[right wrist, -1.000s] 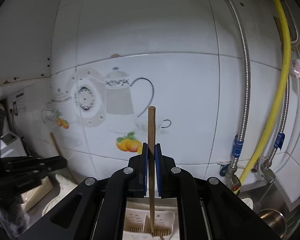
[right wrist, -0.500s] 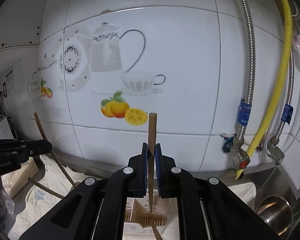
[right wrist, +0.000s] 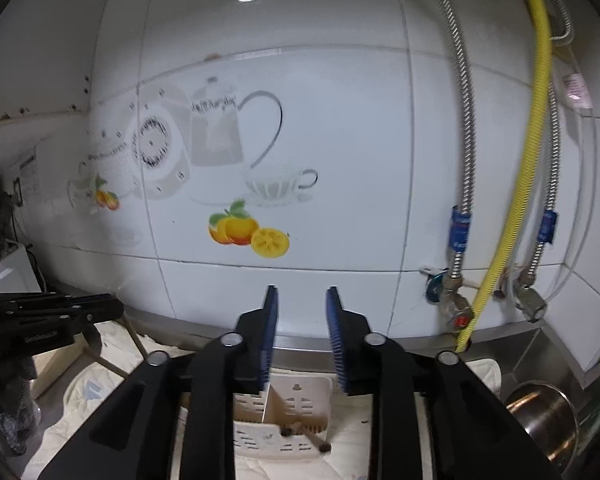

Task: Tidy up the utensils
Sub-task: 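Open the left tool releasing its chopstick while the right tool opens too, then move both open tools back toward the remaining chopsticks on the mat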

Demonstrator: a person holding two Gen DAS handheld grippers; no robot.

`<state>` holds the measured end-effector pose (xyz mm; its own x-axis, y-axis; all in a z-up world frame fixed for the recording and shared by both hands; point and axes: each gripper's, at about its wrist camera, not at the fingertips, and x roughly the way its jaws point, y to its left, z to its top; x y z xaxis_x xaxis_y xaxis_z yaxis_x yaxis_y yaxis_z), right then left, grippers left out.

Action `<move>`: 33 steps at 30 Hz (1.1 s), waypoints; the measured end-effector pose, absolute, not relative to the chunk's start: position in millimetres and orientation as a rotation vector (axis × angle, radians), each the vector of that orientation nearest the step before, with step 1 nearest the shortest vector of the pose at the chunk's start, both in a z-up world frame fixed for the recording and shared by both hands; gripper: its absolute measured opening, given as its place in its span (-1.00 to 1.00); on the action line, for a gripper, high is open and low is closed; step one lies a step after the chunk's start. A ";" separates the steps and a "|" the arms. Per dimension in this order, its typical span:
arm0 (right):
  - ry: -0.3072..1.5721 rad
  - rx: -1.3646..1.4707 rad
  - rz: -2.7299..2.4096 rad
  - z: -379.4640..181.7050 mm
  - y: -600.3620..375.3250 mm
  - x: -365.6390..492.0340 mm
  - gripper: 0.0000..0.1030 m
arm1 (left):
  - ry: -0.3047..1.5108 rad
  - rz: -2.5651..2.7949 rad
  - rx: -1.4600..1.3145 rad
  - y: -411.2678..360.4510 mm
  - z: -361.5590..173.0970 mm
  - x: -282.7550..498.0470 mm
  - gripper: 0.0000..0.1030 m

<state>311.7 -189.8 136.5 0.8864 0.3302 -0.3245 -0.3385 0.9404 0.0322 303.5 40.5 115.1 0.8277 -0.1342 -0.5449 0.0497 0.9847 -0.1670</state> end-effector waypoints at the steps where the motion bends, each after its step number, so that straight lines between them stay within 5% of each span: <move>1: 0.328 -0.023 0.353 138.8 -192.1 304.2 -0.44 | 0.581 -0.095 -0.150 40.6 117.6 298.5 -0.39; 11: 0.405 0.000 0.440 105.6 -205.2 206.1 -0.20 | 0.508 -0.093 -0.144 35.3 115.1 205.3 0.22; 20: 0.589 -0.005 0.457 11.5 -205.1 137.0 -0.21 | 0.539 -0.054 -0.168 42.1 61.6 133.3 0.31; 33: 0.792 -0.001 0.459 -76.4 -206.0 66.9 -0.50 | 0.689 0.008 -0.243 54.4 -24.3 92.3 0.31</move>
